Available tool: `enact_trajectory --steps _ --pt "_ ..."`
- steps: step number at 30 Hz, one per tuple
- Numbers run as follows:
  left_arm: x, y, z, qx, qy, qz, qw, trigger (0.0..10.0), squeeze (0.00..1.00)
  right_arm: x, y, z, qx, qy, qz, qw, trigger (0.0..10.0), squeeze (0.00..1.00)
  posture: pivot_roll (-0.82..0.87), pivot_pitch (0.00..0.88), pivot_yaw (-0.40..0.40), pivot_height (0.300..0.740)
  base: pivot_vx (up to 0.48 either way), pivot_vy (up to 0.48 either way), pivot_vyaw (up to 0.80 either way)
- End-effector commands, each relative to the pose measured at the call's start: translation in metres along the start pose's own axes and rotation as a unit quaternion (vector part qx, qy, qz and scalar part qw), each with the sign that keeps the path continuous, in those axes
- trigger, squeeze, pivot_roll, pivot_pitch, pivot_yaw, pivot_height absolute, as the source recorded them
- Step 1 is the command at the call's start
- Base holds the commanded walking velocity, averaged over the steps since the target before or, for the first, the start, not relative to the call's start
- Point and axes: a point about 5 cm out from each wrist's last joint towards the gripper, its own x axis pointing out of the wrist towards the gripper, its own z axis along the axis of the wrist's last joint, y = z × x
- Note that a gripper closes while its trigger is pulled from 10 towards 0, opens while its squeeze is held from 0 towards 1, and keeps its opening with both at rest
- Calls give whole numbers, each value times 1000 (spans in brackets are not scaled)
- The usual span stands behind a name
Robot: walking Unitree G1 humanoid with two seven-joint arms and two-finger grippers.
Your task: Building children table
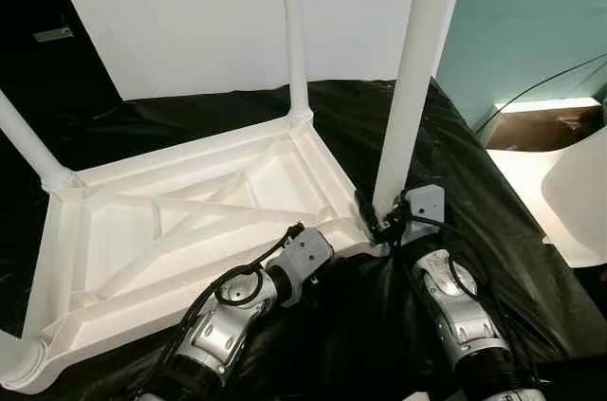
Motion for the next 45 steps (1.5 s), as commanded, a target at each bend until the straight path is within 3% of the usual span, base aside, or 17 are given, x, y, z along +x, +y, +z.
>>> enact_trajectory --steps 1,2,4,8,12,16,17,22,26,30,32,33,34,41,42,43,45 --pt "-19 -11 -61 -55 137 -23 989 10000 0 -5 -20 -11 -27 29 10 999 10000 878 22 0 27 740 0 0 0" --pt "-19 -11 -61 -55 137 -22 989 10000 0 -3 -22 -9 -52 23 52 997 10000 0 23 0 26 740 0 0 0" --pt "-19 -11 -61 -55 137 -22 989 10000 0 -3 -22 -9 -52 23 52 997 10000 0 23 0 26 740 0 0 0" --pt "-18 -13 -60 -56 136 -21 989 10000 0 3 -36 -2 -97 38 186 977 10000 0 18 0 23 740 0 0 0" --pt "-17 -13 -60 -56 136 -21 989 10000 0 5 -44 1 -111 59 253 959 10000 0 17 0 20 740 0 0 0" --pt "-17 -13 -60 -56 136 -21 989 10000 0 5 -44 1 -115 63 264 955 10000 0 17 0 21 740 0 0 0" --pt "-16 -13 -59 -56 135 -20 989 10000 0 3 -45 0 -118 72 289 947 0 0 19 0 17 740 0 0 0" --pt "-17 -12 -59 -56 134 -14 989 10000 0 0 -46 -7 -112 101 331 931 0 0 32 0 7 740 0 0 0" --pt "-18 -12 -60 -57 134 -11 989 10000 0 -3 -41 -17 -68 112 311 941 0 0 39 0 0 740 0 0 0" --pt "-18 -10 -59 -57 133 -5 989 10000 0 -6 -29 -24 -31 93 235 967 0 0 55 0 -8 740 0 0 0" --pt "-20 -10 -60 -62 133 1 989 10000 0 -11 -18 -25 5 67 128 990 0 0 56 0 -5 740 0 0 0" --pt "-20 -10 -60 -62 133 1 989 10000 0 -11 -18 -25 5 67 128 990 0 0 56 0 -5 740 0 0 0" --pt "-21 -12 -61 -61 134 -3 989 10000 0 -15 -16 -23 20 44 40 998 0 0 61 0 -4 740 0 0 0" --pt "-22 -14 -62 -66 135 -2 989 10000 0 -13 -11 -20 35 33 -38 998 0 0 56 0 8 740 0 0 0" --pt "-22 -15 -62 -66 136 -4 989 10000 0 -12 -7 -20 31 36 -22 999 8039 0 50 0 13 740 0 0 0" --pt "-22 -15 -62 -65 136 -5 989 10000 0 -10 -3 -20 26 38 0 999 10000 0 46 0 15 740 0 0 0" --pt "-22 -15 -62 -65 136 -6 989 10000 0 -9 -2 -19 17 39 17 999 10000 0 42 0 15 740 0 0 0"
